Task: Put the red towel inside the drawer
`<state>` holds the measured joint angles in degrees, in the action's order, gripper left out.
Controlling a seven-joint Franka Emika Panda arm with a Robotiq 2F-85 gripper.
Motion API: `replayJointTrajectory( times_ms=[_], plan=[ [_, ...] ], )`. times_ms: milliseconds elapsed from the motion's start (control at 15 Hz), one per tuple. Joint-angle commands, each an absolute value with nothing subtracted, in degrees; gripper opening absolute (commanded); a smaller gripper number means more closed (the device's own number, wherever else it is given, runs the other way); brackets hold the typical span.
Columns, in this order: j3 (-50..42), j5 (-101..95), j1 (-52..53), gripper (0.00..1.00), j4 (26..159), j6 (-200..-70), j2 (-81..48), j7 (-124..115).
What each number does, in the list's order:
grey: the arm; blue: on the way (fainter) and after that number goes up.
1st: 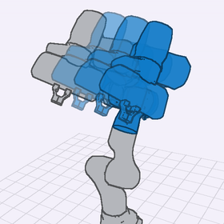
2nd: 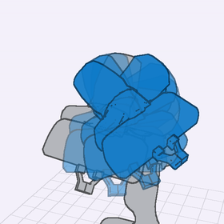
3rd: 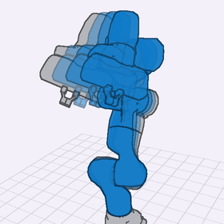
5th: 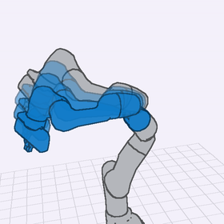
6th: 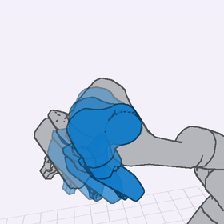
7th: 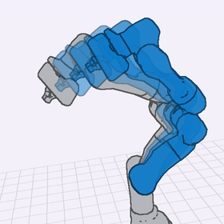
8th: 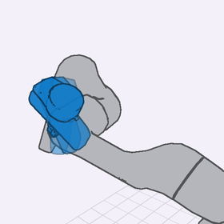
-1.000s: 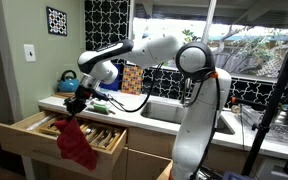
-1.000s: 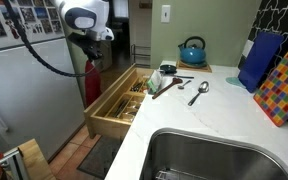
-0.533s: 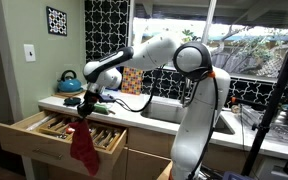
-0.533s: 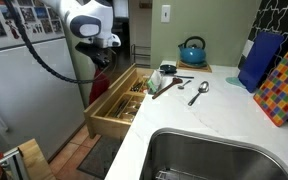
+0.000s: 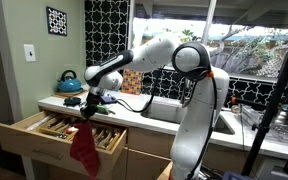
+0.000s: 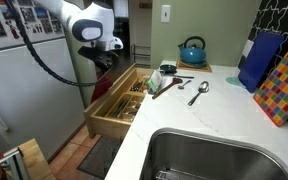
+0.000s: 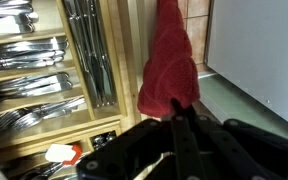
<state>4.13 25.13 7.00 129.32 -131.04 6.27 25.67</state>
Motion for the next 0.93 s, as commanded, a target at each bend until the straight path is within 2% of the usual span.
replayJointTrajectory(
  times_ms=[0, 867],
  plan=[
    [3.9, 22.9, 6.6, 0.01, 129.0, -132.9, 5.1, 22.9],
    [2.0, 8.5, 2.4, 0.01, 127.6, -147.5, -8.6, 12.1]
  ],
)
